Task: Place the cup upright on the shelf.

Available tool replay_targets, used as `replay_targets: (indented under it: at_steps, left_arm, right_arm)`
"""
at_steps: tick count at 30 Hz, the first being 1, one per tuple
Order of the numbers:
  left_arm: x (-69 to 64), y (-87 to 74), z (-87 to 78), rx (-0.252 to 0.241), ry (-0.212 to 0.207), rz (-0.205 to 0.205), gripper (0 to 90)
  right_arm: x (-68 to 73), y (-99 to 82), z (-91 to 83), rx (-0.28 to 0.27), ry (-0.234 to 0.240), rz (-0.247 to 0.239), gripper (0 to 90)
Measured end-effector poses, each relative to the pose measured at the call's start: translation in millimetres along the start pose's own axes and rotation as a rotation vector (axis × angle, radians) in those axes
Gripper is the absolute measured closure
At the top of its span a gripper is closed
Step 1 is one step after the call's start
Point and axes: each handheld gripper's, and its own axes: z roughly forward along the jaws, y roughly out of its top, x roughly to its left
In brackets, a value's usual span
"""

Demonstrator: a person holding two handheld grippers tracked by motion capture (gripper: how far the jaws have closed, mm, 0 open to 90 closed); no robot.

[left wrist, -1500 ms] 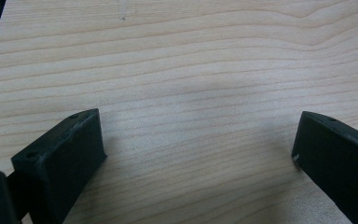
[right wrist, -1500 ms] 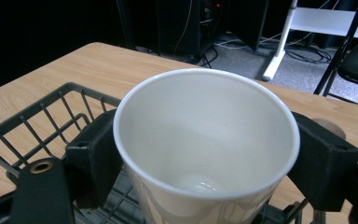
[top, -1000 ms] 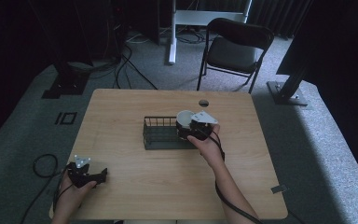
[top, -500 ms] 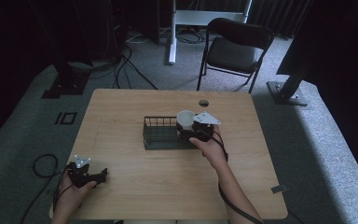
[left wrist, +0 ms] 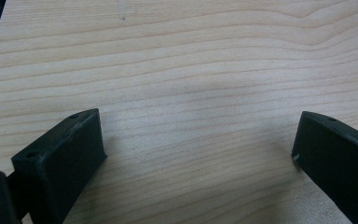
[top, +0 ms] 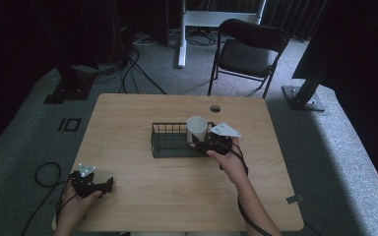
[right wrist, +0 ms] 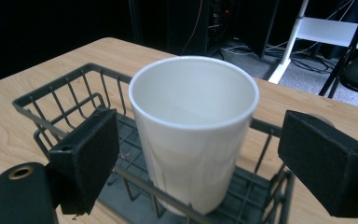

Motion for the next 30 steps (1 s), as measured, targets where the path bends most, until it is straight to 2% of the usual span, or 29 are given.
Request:
replay_targets:
  at_steps: [16,30]
  left_arm:
    - [0.0,0.0,-0.1,-0.001,-0.001,0.001,2.7]
    - [0.0,0.0,-0.1,-0.001,-0.001,0.001,2.7]
  right_arm:
    - [-13.4,-19.7,-23.4,-0.008,-0.040,0.007,12.4]
    - [-30.2,-48.3,-40.8,0.027,-0.077,0.044,12.4]
